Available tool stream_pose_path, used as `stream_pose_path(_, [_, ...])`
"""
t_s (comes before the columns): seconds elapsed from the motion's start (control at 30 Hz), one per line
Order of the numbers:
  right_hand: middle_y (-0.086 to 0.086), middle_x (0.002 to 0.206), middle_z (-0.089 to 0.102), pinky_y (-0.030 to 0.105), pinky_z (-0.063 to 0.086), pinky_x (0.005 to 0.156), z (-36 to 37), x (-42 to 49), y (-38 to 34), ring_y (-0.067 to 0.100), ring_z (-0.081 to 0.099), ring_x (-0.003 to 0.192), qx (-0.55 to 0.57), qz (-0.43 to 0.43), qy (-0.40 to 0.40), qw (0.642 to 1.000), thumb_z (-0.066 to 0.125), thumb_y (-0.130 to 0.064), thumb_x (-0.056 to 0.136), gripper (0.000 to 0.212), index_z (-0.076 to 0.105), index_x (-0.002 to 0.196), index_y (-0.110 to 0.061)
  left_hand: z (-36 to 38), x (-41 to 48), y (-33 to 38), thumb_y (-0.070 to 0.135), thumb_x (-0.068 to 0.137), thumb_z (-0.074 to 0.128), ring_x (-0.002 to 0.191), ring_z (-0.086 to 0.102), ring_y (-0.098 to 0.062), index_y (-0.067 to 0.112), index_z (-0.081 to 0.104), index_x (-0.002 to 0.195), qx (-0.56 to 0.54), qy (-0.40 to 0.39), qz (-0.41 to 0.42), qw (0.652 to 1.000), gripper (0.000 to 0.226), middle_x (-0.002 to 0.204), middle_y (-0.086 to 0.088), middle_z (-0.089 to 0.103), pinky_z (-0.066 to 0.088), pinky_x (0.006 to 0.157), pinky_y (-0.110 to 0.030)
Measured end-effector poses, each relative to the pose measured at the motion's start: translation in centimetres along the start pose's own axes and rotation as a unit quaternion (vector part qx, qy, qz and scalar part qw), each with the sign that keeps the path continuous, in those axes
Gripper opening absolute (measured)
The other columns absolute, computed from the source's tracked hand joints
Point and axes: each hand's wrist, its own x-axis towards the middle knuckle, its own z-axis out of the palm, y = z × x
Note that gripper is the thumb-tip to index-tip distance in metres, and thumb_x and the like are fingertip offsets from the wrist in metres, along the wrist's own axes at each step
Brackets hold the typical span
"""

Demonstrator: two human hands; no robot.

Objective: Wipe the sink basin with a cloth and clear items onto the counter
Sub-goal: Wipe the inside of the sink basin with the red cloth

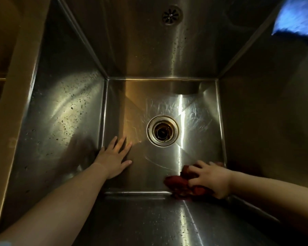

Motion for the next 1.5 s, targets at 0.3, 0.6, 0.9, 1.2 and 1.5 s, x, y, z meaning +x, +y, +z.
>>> stream_pose_path(0.3, [0.001,0.144,0.012,0.060,0.034,0.094,-1.1,0.6,3.1,0.038,0.016,0.131,-0.061,0.127,0.145,0.979,0.065,-0.037,0.077,0.069,0.024,0.131,-0.045,0.0,-0.2,0.1,0.060,0.094,0.023,0.143,-0.020,-0.026,0.036,-0.015,0.146,0.016,0.011,-0.005,1.000,0.069,0.152,0.003,-0.031,0.013,0.113,-0.053])
stream_pose_path(0.6, [-0.003,0.151,-0.007,0.074,0.014,0.100,-2.3,2.3,2.6,0.047,-0.005,0.137,-0.005,0.223,0.182,0.958,0.067,-0.041,0.069,0.098,0.001,0.141,-0.046,0.5,0.1,0.0,0.060,0.093,0.023,0.142,-0.021,-0.026,0.037,-0.017,0.145,0.012,0.019,-0.007,1.000,0.069,0.151,0.004,-0.034,0.013,0.114,-0.052])
stream_pose_path(0.9, [0.001,0.140,0.029,0.057,0.036,0.095,-5.2,3.8,3.1,0.038,0.027,0.125,0.109,0.278,0.316,0.901,0.061,-0.030,0.079,0.061,0.035,0.133,-0.041,0.5,0.1,0.0,0.061,0.093,0.023,0.143,-0.019,-0.025,0.038,-0.016,0.145,0.009,0.032,-0.006,0.999,0.068,0.152,0.004,-0.032,0.007,0.115,-0.050])
stream_pose_path(1.2, [-0.003,0.141,0.025,0.054,0.035,0.095,-4.3,5.1,2.0,0.036,0.027,0.122,0.114,0.244,0.315,0.910,0.061,-0.034,0.076,0.066,0.032,0.134,-0.044,0.3,0.1,0.1,0.060,0.094,0.022,0.142,-0.020,-0.027,0.037,-0.018,0.144,0.008,0.026,-0.005,1.000,0.069,0.152,0.002,-0.032,0.007,0.115,-0.052])
stream_pose_path(1.5, [0.001,0.141,0.030,0.049,0.036,0.098,-8.1,7.6,2.1,0.038,0.032,0.122,0.357,0.374,0.435,0.737,0.064,-0.028,0.076,0.062,0.041,0.133,-0.038,0.3,0.1,-0.1,0.059,0.094,0.022,0.143,-0.018,-0.026,0.038,-0.020,0.143,0.009,0.044,-0.001,0.999,0.068,0.153,0.003,-0.029,0.005,0.115,-0.050])
